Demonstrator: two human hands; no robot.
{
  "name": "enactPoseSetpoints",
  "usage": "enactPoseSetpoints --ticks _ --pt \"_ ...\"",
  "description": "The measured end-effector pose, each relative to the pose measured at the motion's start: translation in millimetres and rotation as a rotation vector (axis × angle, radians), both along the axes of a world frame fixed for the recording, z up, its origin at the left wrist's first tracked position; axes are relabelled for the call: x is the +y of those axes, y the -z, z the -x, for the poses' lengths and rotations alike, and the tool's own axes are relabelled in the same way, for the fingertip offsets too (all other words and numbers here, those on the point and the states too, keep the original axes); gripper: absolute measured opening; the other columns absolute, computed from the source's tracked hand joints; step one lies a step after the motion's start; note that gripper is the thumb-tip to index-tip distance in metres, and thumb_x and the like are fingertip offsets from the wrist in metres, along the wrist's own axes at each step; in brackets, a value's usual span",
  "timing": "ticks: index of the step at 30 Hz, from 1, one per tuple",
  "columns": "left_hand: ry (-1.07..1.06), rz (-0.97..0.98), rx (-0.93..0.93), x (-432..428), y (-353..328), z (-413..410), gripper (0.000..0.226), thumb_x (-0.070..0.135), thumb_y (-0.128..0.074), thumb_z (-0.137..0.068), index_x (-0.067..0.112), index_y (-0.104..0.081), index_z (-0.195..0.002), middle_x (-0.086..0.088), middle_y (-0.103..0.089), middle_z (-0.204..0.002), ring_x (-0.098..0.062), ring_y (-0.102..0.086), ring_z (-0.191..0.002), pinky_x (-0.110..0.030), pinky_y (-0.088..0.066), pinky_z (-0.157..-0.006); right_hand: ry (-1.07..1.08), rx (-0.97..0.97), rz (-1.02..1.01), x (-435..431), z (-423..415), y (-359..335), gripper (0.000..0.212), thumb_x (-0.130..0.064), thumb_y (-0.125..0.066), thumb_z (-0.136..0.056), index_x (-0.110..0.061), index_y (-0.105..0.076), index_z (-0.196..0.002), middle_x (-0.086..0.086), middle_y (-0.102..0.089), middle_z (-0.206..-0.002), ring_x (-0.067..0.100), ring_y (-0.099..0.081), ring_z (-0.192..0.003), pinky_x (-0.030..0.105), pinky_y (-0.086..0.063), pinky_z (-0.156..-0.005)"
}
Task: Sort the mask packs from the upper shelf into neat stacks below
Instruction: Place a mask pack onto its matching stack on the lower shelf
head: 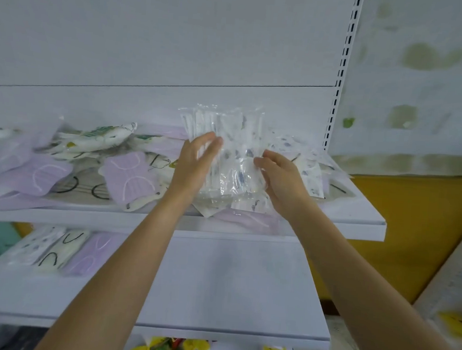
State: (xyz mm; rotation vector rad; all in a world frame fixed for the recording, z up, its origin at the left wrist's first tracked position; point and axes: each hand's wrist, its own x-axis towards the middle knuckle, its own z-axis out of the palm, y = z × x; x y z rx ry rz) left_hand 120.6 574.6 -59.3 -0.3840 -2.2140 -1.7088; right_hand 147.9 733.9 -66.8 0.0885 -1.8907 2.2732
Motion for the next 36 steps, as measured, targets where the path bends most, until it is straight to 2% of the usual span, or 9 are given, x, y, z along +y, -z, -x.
enactPoseSetpoints --ticks 6,12,15,20,25,28,31,33,36 --pt "-0.121 0.09 0.108 -11 12 2 0.049 0.01 -0.061 -0.088 0.022 -0.046 -0.133 0.003 -0.041 -0.131 0.002 -0.036 -0.114 -0.005 -0.024 -0.09 0.186 0.097 -0.709 12 -6 4 0.048 -0.023 -0.056 -0.092 -0.016 -0.042 -0.138 -0.001 -0.052 -0.128 0.012 -0.05 -0.114 0.02 -0.036 -0.089" --pt "-0.149 0.024 0.106 -33 19 3 0.057 -0.002 -0.047 -0.089 0.027 -0.041 -0.137 0.008 -0.037 -0.138 -0.001 -0.033 -0.124 -0.021 -0.029 -0.105 -0.039 0.009 -1.387 31 -22 19 0.069 -0.055 -0.061 -0.081 -0.025 -0.039 -0.14 -0.004 -0.04 -0.144 0.016 -0.035 -0.132 0.033 -0.029 -0.105" --pt "-0.183 0.017 0.041 -31 22 2 0.047 0.001 -0.043 -0.089 0.03 -0.052 -0.125 0.0 -0.038 -0.128 -0.022 -0.046 -0.122 -0.041 -0.038 -0.106 0.015 0.084 -1.327 30 -26 23 0.05 -0.046 -0.057 -0.088 -0.021 -0.052 -0.131 0.003 -0.047 -0.137 0.019 -0.039 -0.127 0.026 -0.028 -0.097" --pt "-0.177 0.035 0.015 -30 21 0 0.044 0.002 -0.043 -0.09 0.024 -0.054 -0.126 0.002 -0.036 -0.129 -0.018 -0.044 -0.125 -0.032 -0.036 -0.107 0.092 0.15 -1.056 28 -32 28 0.036 -0.035 -0.05 -0.095 -0.016 -0.06 -0.124 0.0 -0.056 -0.13 0.014 -0.049 -0.12 0.023 -0.035 -0.095" --pt "-0.175 0.049 0.005 -30 20 -1 0.045 0.001 -0.043 -0.091 0.019 -0.051 -0.131 -0.003 -0.037 -0.134 -0.007 -0.04 -0.12 -0.014 -0.028 -0.099 0.277 0.393 -0.484 20 -48 16 0.017 -0.025 -0.048 -0.097 -0.033 -0.056 -0.084 -0.029 -0.053 -0.06 -0.01 -0.049 -0.061 0.003 -0.036 -0.059" --pt "-0.155 0.003 -0.028 -28 12 -5 0.038 0.008 -0.046 -0.093 0.025 -0.056 -0.126 0.001 -0.039 -0.134 -0.013 -0.034 -0.134 -0.017 -0.023 -0.108 0.276 0.599 -0.44 6 -49 8 0.015 -0.024 -0.05 -0.096 -0.037 -0.054 -0.102 -0.031 -0.059 -0.09 -0.009 -0.056 -0.091 0.009 -0.044 -0.082" --pt "-0.04 -0.207 -0.133 -31 -4 -12 0.023 0.043 -0.053 -0.088 0.036 -0.069 -0.102 0.007 -0.055 -0.13 -0.016 -0.043 -0.131 -0.041 -0.029 -0.113 0.236 0.711 -0.773 -10 -28 12 0.034 -0.035 -0.048 -0.091 -0.025 -0.057 -0.122 -0.009 -0.052 -0.13 0.01 -0.042 -0.127 0.016 -0.026 -0.109" --pt "0.018 -0.289 -0.164 -39 -6 -14 0.044 0.057 -0.056 -0.078 0.028 -0.069 -0.108 0.001 -0.061 -0.126 -0.018 -0.054 -0.121 -0.044 -0.038 -0.107 0.116 0.672 -0.975 -22 -12 21 0.046 -0.04 -0.045 -0.09 -0.016 -0.056 -0.127 0.007 -0.047 -0.139 0.025 -0.034 -0.135 0.018 -0.015 -0.111" --pt "-0.058 -0.162 -0.075 -54 -1 -28 0.034 0.032 -0.064 -0.08 0.024 -0.062 -0.113 0.002 -0.062 -0.122 -0.016 -0.057 -0.117 -0.042 -0.043 -0.103 -0.046 0.611 -0.989 -45 -10 28 0.052 -0.04 -0.049 -0.088 -0.019 -0.047 -0.135 0.004 -0.033 -0.149 0.02 -0.019 -0.141 0.022 -0.008 -0.114"
